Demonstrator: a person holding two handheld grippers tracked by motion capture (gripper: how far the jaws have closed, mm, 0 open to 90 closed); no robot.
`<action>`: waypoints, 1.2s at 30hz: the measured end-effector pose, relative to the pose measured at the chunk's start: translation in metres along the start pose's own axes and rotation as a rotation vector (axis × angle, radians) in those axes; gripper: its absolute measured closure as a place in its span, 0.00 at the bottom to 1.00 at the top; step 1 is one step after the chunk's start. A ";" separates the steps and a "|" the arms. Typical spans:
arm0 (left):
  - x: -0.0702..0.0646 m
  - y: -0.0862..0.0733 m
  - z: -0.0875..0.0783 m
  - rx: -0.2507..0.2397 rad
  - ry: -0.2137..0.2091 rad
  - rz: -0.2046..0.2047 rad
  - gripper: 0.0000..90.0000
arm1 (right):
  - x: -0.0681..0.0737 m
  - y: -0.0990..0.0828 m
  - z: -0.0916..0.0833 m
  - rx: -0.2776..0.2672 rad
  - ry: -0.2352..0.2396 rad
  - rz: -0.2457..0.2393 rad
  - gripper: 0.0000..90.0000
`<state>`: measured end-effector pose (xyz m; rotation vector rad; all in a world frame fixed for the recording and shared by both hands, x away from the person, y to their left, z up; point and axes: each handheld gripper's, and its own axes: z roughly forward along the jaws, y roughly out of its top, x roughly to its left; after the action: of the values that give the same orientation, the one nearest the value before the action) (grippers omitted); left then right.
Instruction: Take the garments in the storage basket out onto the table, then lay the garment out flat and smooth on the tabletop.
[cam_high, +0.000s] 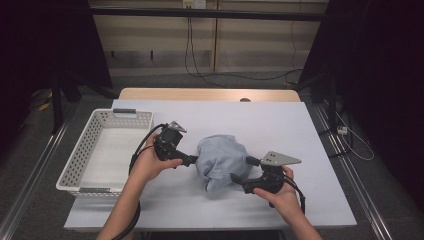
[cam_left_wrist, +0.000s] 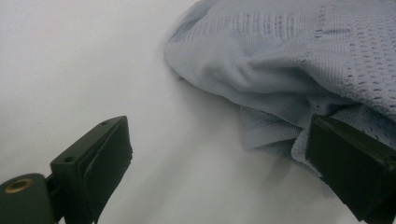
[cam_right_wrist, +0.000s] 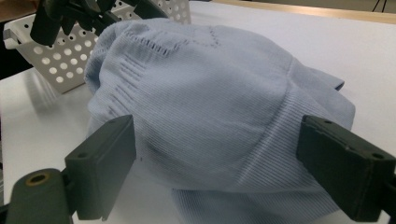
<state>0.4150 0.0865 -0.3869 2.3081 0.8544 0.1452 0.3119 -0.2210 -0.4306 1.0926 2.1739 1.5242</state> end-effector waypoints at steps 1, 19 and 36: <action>0.000 0.000 0.000 0.000 0.000 0.000 0.08 | 0.000 -0.001 0.001 0.000 -0.001 -0.001 0.13; 0.000 -0.002 -0.003 -0.003 0.002 -0.003 0.08 | 0.010 -0.001 0.009 0.015 0.004 -0.030 0.07; 0.001 -0.004 -0.003 -0.002 -0.001 -0.006 0.08 | 0.013 -0.003 0.019 0.021 -0.054 -0.090 0.17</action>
<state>0.4130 0.0913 -0.3872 2.3030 0.8604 0.1428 0.3130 -0.1992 -0.4387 1.0150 2.1770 1.4205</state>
